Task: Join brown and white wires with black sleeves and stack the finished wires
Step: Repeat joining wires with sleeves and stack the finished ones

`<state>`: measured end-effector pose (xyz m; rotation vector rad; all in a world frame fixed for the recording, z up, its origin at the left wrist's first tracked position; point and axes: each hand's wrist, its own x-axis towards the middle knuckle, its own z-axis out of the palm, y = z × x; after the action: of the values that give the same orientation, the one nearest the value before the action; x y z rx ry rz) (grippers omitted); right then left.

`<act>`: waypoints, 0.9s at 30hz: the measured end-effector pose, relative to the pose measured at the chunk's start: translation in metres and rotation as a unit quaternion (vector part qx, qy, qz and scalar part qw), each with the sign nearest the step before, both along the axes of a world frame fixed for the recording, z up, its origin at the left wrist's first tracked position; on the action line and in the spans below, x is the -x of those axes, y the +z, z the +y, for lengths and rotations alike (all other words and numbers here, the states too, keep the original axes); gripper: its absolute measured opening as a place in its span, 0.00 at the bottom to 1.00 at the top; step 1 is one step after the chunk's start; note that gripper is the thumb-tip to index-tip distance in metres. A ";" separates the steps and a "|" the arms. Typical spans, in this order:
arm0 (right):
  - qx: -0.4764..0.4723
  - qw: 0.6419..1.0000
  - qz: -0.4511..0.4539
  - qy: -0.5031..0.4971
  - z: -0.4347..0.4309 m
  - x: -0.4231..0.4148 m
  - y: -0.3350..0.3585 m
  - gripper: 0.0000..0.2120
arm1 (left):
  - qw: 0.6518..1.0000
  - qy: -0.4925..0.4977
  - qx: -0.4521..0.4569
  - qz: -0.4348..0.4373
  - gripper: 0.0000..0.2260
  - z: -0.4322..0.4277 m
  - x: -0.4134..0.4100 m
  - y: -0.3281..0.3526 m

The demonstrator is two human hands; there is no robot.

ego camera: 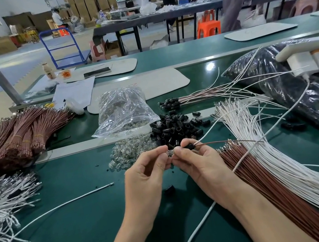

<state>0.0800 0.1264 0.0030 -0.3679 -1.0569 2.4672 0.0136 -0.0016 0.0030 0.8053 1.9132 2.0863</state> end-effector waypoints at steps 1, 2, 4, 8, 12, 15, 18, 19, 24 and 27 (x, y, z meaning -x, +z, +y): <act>-0.001 1.000 0.000 0.000 0.000 0.000 0.000 0.08 | 1.000 0.003 0.000 0.000 0.08 0.000 0.000 -0.001; -0.002 1.000 -0.001 -0.001 0.000 0.000 -0.001 0.09 | 1.000 0.006 0.000 0.001 0.08 0.000 -0.001 -0.001; -0.007 1.000 -0.004 -0.002 -0.001 0.000 -0.001 0.09 | 1.000 0.010 0.003 0.001 0.08 0.001 -0.001 -0.002; -0.014 1.000 -0.005 -0.003 -0.001 0.000 -0.001 0.10 | 1.000 0.016 0.001 -0.005 0.08 0.002 -0.002 -0.003; -0.024 1.000 -0.006 -0.002 -0.001 0.001 -0.002 0.09 | 1.000 0.017 0.007 0.002 0.08 0.002 -0.002 -0.004; -0.034 0.999 -0.005 0.001 -0.003 0.003 -0.002 0.08 | 1.000 0.011 0.013 0.015 0.08 0.003 -0.002 -0.005; -0.030 1.000 -0.005 0.000 -0.002 0.003 -0.002 0.08 | 1.000 0.010 0.014 0.021 0.08 0.004 -0.001 -0.007; -0.030 1.000 -0.007 0.000 -0.001 0.003 -0.002 0.08 | 1.000 0.006 0.011 0.021 0.08 0.004 -0.001 -0.008; -0.037 0.999 -0.022 0.009 0.002 0.002 -0.001 0.07 | 0.997 -0.018 0.040 0.066 0.14 0.001 0.006 -0.010; -0.045 0.999 -0.027 0.012 0.002 0.002 -0.001 0.07 | 0.979 0.000 0.112 0.168 0.12 -0.004 0.011 -0.014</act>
<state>0.0783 0.1280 0.0020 -0.3981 -1.1965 2.4327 0.0026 -0.0053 -0.0105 1.1597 2.2642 1.7772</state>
